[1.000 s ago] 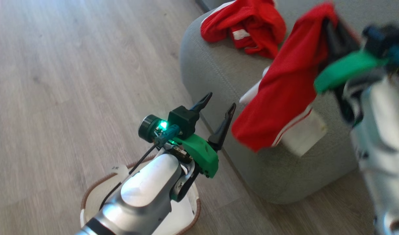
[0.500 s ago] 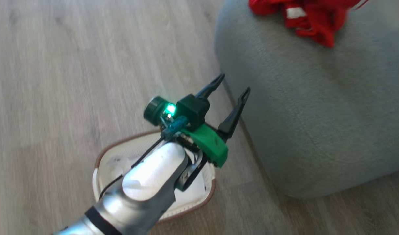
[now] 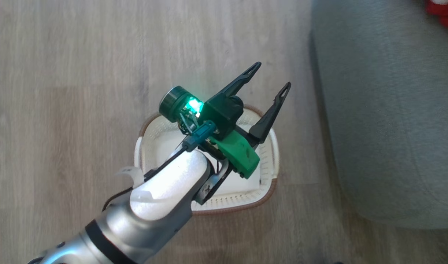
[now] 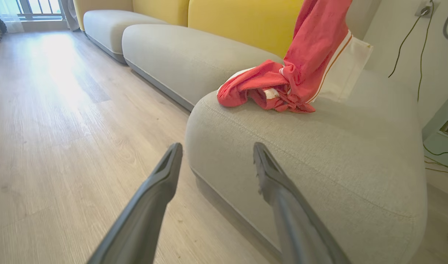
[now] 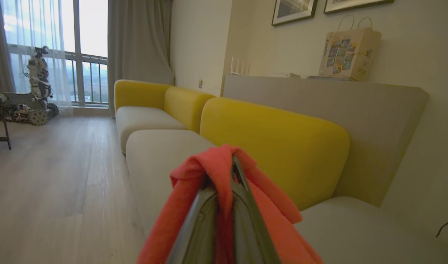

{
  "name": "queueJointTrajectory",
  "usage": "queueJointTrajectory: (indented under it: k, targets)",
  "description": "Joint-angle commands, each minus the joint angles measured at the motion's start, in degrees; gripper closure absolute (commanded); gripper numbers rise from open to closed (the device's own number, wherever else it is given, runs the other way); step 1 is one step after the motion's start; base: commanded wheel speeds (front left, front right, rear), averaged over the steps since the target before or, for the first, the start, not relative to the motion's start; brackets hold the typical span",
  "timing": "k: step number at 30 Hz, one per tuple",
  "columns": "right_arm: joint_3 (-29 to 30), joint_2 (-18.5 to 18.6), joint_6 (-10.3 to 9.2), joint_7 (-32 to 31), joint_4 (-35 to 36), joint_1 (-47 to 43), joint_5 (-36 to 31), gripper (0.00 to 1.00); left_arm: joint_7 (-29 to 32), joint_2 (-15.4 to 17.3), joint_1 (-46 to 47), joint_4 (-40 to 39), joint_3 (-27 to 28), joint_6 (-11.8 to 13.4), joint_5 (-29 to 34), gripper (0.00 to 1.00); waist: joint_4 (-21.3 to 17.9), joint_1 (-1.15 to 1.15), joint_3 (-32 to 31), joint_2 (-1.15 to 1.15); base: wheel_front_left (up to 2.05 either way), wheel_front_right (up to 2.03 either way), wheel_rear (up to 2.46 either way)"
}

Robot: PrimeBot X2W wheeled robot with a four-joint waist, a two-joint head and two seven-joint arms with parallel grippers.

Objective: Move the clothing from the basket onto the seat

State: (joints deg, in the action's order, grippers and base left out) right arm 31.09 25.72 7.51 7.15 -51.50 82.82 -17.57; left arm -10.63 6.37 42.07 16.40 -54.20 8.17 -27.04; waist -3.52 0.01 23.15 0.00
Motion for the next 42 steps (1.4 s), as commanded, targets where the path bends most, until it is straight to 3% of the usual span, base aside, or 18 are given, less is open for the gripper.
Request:
queueJointTrajectory:
  k: [1, 9, 18, 19, 20, 21, 22, 31, 42]
  targets:
    - [3.42, -0.5, -0.02, 0.27, 1.05, -1.18, -2.96, 1.0, 0.3, 1.19, 2.01, -2.6, 1.18, 0.6, 0.79, 0.0, 3.56, -0.01, 3.78, 0.0, 0.0, 0.0, 0.0]
    - [15.28, -5.19, -0.02, 2.96, -3.36, -7.37, -10.62, 1.0, 1.31, 2.63, 2.23, -4.58, 0.83, 1.27, 1.31, 0.0, 5.37, -0.01, 6.66, 0.0, 0.0, 0.0, 0.0]
    - [21.46, -6.56, -0.02, 3.88, -6.91, -9.23, -16.01, 1.0, 2.15, 4.53, 1.42, -6.06, 0.88, 2.14, 1.23, 0.0, 4.43, -0.01, 7.79, 0.0, 0.0, 0.0, 0.0]
    - [22.09, -6.74, -0.02, 4.29, -7.18, -9.15, -16.28, 0.93, 2.27, 4.71, 1.43, -6.18, 0.92, 2.24, 1.22, 0.0, 4.15, -0.01, 7.91, 0.0, 0.0, 0.0, 0.0]
    - [22.52, -6.97, -0.02, 4.69, -7.57, -9.08, -16.55, 0.65, 2.36, 4.86, 1.46, -6.27, 0.96, 2.34, 1.23, 0.0, 3.85, -0.01, 7.97, 0.0, 0.0, 0.0, 0.0]
    - [22.78, -7.22, -0.02, 5.03, -8.08, -8.97, -16.8, 0.25, 2.42, 4.98, 1.49, -6.33, 0.98, 2.39, 1.19, 0.0, 3.54, -0.01, 7.96, 0.0, 0.0, 0.0, 0.0]
    - [22.9, -7.41, -0.02, 5.4, -8.57, -8.91, -17.04, 0.0, 2.48, 5.06, 1.51, -6.37, 1.01, 2.42, 1.13, 0.0, 3.25, -0.01, 7.91, 0.0, 0.0, 0.0, 0.0]
    - [20.52, -9.14, -0.02, 7.75, -12.93, -10.59, -16.23, 0.0, 1.14, 5.8, 0.59, -6.33, 2.55, 2.94, -0.58, 0.0, 0.04, -0.01, 5.2, 0.0, 0.0, 0.0, 0.0]
    - [3.76, -13.2, -0.02, 7.84, -10.29, -14.4, -6.31, 0.0, -1.73, 6.78, -3.28, -5.11, 6.45, 5.16, -4.0, 0.0, -1.45, -0.01, -4.01, 0.0, 0.0, 0.0, 0.0]
